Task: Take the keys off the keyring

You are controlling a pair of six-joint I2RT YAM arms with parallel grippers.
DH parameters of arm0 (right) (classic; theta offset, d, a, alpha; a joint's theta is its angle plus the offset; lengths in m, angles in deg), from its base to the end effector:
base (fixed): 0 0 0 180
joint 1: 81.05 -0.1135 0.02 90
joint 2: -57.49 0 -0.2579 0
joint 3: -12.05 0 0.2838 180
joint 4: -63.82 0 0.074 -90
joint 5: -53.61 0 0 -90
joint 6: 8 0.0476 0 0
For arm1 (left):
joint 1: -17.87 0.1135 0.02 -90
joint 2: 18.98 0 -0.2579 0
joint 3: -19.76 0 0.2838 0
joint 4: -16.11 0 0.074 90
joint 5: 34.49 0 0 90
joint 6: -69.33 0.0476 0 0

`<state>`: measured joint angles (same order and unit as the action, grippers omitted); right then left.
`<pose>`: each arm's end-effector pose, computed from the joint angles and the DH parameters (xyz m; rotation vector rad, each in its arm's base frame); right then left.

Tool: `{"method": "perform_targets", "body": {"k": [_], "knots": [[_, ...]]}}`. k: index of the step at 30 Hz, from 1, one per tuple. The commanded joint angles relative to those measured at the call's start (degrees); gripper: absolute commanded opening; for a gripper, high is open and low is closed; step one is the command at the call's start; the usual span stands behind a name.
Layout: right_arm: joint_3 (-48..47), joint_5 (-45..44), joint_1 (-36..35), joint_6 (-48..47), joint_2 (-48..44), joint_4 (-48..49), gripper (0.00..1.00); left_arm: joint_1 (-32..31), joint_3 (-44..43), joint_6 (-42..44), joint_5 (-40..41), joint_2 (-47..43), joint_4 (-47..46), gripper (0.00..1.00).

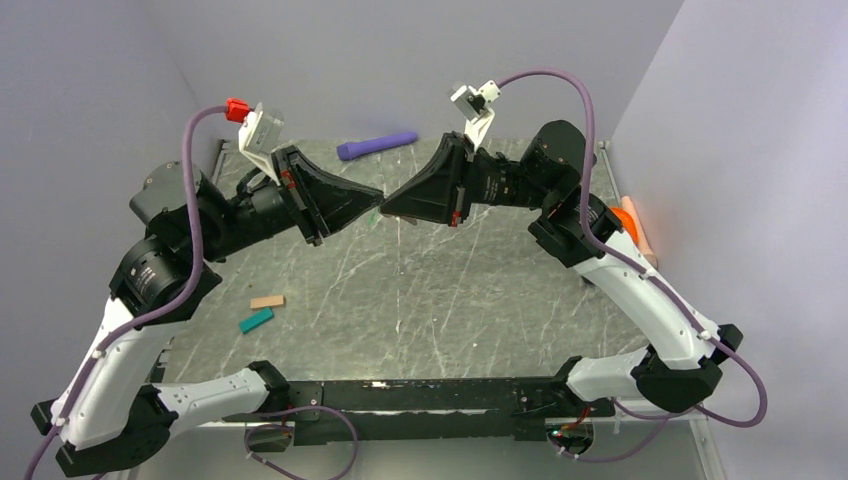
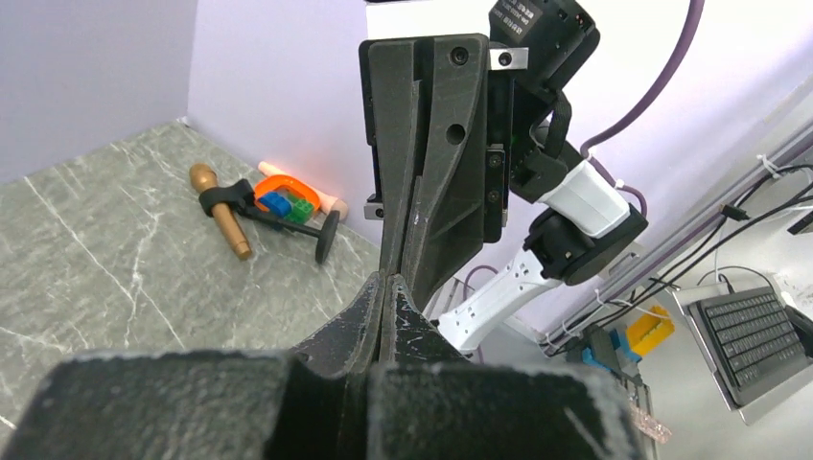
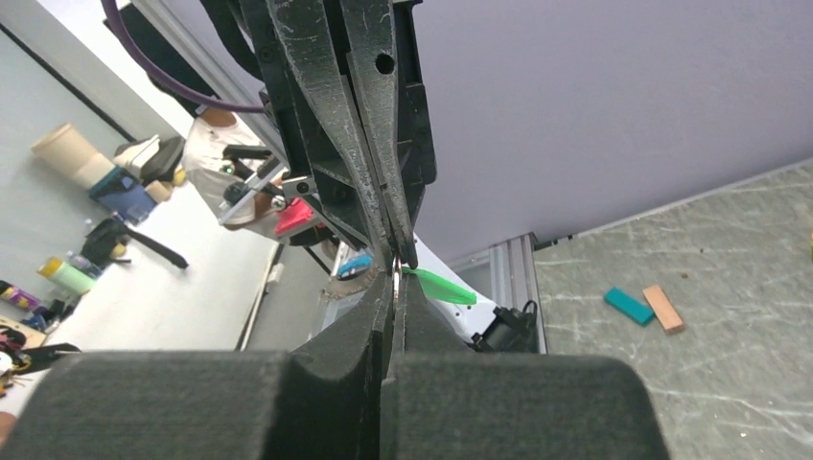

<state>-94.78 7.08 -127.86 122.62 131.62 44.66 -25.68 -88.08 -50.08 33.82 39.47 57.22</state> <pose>0.1772 0.2366 0.5403 -0.8252 1.4330 1.7195 0.1233 -0.1414 0.5658 0.5273 1.4842 -1.2938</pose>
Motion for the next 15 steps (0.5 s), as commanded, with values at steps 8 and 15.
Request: {"method": "perform_targets", "body": {"k": [8,15], "knots": [[-1.30,-1.53,-0.52,4.12,-0.22,11.00,0.08,-0.50,3.51,-0.71,3.44,-2.21,-0.06,0.00],[0.18,-2.28,-0.49,3.82,-2.05,11.14,0.65,-0.53,0.64,0.46,3.50,-1.76,1.99,0.00]]}}
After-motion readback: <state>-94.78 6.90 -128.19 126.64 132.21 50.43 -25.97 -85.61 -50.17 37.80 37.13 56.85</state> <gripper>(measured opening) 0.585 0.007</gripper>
